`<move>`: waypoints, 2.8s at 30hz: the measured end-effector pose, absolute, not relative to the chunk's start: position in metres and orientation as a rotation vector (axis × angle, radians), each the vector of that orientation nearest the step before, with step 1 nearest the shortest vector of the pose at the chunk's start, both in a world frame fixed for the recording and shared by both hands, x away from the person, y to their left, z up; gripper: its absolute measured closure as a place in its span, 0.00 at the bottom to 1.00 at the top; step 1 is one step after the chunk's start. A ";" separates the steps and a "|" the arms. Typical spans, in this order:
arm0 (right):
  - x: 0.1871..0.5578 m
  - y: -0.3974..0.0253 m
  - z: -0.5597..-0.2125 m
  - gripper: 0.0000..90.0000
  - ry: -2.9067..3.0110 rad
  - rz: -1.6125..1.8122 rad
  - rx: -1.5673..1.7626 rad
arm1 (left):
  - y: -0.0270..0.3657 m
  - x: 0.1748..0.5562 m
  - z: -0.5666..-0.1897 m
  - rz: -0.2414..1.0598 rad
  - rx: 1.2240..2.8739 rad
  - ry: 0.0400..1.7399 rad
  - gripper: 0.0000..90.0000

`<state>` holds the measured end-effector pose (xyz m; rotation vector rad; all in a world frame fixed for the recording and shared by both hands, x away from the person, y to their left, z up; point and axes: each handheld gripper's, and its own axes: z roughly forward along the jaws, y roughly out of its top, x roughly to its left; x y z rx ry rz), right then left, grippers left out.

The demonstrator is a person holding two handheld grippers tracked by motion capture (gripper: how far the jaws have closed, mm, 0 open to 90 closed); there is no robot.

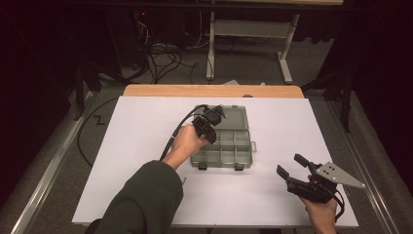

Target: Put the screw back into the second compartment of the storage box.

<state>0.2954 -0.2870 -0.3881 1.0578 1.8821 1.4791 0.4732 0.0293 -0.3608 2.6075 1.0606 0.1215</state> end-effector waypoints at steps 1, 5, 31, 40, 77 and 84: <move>0.295 -0.287 -0.388 0.27 1.881 1.481 1.058 | 0.029 0.474 -0.362 0.123 2.605 1.066 0.97; 0.295 -0.287 -0.388 0.27 1.886 1.479 1.054 | 0.028 0.478 -0.365 0.114 2.603 1.076 0.97; 0.297 -0.286 -0.389 0.27 1.898 1.471 1.058 | 0.049 0.453 -0.341 0.223 2.532 1.043 0.67; 0.295 -0.286 -0.389 0.27 1.888 1.474 1.063 | 0.063 0.441 -0.337 0.249 2.527 1.062 0.54; 0.294 -0.286 -0.388 0.27 1.876 1.475 1.066 | 0.112 0.375 -0.341 0.278 2.511 1.078 0.44; 0.294 -0.285 -0.388 0.27 1.871 1.475 1.062 | 0.112 0.365 -0.349 0.245 2.528 1.072 0.45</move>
